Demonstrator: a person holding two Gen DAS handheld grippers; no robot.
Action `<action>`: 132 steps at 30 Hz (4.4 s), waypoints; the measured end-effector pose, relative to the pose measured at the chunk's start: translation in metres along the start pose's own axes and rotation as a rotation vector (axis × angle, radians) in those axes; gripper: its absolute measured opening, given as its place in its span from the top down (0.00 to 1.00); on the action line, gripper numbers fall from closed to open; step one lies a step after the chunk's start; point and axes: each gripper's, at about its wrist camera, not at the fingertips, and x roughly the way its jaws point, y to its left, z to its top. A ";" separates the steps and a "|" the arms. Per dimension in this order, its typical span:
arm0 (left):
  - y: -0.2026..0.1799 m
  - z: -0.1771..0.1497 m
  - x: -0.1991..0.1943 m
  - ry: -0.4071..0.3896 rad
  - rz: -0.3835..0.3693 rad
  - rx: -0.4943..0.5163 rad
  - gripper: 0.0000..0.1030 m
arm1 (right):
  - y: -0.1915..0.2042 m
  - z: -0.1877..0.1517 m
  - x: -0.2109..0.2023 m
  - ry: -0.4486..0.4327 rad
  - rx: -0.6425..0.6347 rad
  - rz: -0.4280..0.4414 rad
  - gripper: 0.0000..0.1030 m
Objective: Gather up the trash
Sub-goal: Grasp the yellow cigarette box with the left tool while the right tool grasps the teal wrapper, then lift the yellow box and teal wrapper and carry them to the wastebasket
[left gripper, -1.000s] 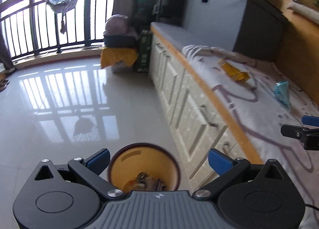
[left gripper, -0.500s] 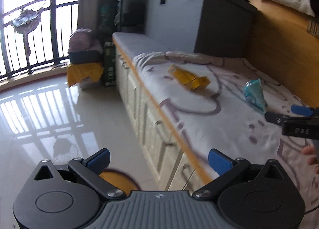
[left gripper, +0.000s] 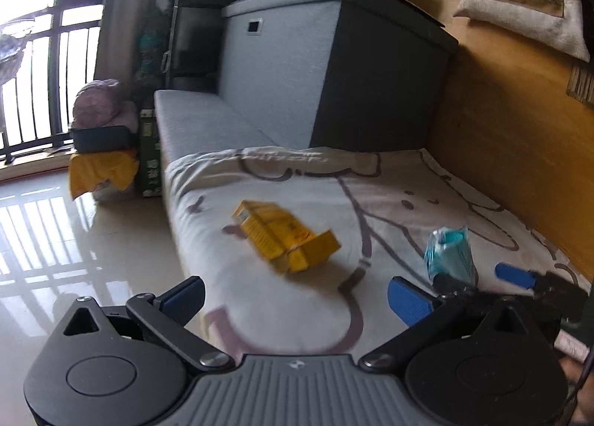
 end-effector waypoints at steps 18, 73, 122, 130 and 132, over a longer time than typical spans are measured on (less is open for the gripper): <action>-0.003 0.044 0.131 0.145 0.185 -0.185 0.00 | -0.004 0.010 0.051 0.053 0.028 0.066 0.12; 0.002 -0.010 -0.081 -0.013 0.128 0.060 0.38 | 0.024 0.014 -0.100 -0.020 0.102 0.138 0.52; 0.218 -0.139 -0.164 0.134 0.321 -0.255 0.38 | 0.277 -0.078 -0.095 0.290 -0.128 0.497 0.52; 0.243 -0.157 -0.103 0.242 0.270 -0.248 0.38 | 0.281 -0.110 -0.039 0.439 -0.003 0.513 0.52; 0.248 -0.163 -0.086 0.271 0.256 -0.228 0.38 | 0.283 -0.120 -0.024 0.482 0.023 0.519 0.52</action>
